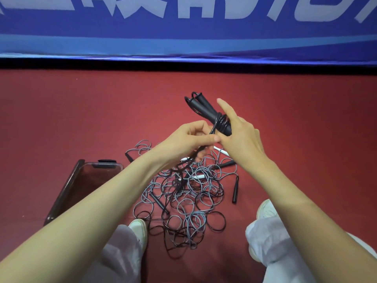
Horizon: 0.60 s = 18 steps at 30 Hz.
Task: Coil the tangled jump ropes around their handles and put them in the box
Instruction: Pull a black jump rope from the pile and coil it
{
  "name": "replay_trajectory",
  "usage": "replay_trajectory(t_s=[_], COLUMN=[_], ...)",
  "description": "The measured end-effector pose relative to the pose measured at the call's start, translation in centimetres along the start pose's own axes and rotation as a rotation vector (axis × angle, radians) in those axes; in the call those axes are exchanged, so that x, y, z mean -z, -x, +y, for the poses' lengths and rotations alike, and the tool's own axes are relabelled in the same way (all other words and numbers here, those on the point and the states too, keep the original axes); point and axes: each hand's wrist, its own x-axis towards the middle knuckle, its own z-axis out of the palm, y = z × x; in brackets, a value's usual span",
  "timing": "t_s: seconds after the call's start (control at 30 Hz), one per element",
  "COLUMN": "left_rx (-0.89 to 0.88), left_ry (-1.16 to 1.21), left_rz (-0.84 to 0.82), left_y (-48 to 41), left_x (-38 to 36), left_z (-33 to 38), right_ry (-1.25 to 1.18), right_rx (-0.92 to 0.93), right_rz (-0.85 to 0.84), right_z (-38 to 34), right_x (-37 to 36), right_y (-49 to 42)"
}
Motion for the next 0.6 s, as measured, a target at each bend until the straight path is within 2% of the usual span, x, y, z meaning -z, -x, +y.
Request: replay_trajectory(t_s=[0.13,0.33,0.4,0.47,0.53,0.6], left_rx=[0.084,0.129,0.079,0.034,0.003,-0.054], left_ry=[0.017,0.105,0.097,0.140,0.185,0.165], left_rz=[0.102,0.078,0.134,0.158,0.114,0.074], left_y=[-0.5,-0.6,-0.9,-1.0,-1.1,-1.1], left_x=[0.9,2.0,2.3,2.5,2.6,2.3], left_z=[-0.2,0.0,-0.5,-0.9,-1.1,-1.3], right_ry=[0.047,0.076,-0.070,-0.329,-0.571,-0.716], right_rx=[0.029,0.023,0.031,0.008,-0.034,-0.062], right_rz=[0.108,0.171,0.106,-0.005,-0.118,-0.156], right_z=[0.4,0.1,-0.1,-0.2,-0.2,-0.4], right_x=[-0.2,-0.1,0.0,0.4,0.6,0.5], right_y=[0.1,0.5,0.6,0.6,0.7,0.7])
